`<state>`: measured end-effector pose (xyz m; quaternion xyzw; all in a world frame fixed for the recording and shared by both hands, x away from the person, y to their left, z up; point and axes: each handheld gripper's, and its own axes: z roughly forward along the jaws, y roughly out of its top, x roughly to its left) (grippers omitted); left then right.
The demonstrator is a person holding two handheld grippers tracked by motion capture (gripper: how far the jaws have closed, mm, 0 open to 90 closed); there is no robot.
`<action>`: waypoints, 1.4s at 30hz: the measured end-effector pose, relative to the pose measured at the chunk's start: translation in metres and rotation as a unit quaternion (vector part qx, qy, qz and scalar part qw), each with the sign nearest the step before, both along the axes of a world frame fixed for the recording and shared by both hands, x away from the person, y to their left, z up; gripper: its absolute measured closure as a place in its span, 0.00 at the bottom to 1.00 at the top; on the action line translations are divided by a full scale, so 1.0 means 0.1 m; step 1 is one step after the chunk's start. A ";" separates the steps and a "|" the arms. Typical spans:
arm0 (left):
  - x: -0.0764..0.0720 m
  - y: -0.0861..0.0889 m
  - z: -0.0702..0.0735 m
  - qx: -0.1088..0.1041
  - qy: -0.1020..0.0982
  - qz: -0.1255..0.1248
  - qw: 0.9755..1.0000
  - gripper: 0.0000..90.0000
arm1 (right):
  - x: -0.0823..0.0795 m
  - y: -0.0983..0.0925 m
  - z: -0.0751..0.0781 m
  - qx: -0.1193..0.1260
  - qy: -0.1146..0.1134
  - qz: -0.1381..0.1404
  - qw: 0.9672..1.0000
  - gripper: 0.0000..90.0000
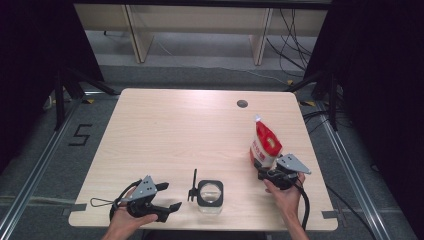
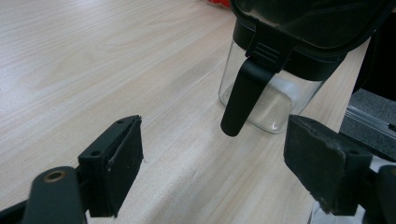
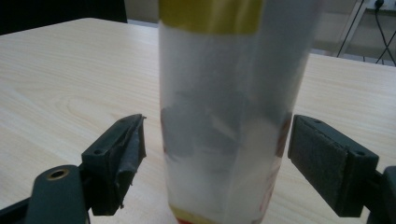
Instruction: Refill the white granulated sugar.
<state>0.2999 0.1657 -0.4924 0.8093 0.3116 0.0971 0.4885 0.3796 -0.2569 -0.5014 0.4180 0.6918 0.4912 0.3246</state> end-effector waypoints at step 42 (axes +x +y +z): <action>0.02 0.01 0.00 0.005 -0.010 -0.011 1.000 0.23 | 0.12 0.13 -0.09 0.026 -0.030 -0.037 0.999 0.28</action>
